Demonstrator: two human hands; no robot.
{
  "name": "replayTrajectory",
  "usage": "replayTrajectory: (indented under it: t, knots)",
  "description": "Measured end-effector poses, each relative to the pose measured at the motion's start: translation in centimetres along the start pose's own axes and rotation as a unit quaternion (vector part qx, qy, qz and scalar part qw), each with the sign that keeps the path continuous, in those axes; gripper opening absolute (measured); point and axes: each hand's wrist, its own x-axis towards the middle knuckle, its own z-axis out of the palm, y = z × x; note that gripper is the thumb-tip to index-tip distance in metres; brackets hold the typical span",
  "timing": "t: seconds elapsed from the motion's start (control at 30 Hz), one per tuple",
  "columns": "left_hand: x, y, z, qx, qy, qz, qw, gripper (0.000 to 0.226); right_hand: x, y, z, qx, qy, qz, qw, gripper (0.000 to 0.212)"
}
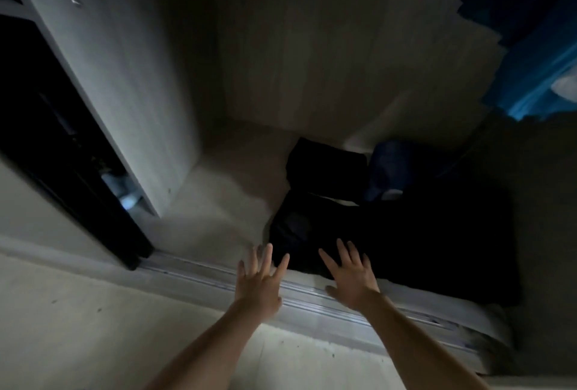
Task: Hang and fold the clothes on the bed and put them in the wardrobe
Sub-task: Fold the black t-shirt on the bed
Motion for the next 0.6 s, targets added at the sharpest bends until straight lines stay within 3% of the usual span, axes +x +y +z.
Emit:
replayTrajectory:
  t: [0.1, 0.37, 0.6]
  knots:
    - [0.4, 0.2, 0.7, 0.000, -0.038, 0.024, 0.999, 0.076, 0.8, -1.5, 0.8, 0.037, -0.028, -0.031, 0.998, 0.069]
    - [2.4, -0.4, 1.1, -0.037, -0.042, 0.041, 0.998, 0.074, 2.6, -1.7, 2.7, 0.056, -0.049, -0.031, 0.997, 0.067]
    - [5.5, -1.4, 3.0, -0.045, 0.003, 0.042, 0.998, 0.072, 7.0, -0.7, 2.5, 0.057, -0.068, -0.020, 0.996, 0.072]
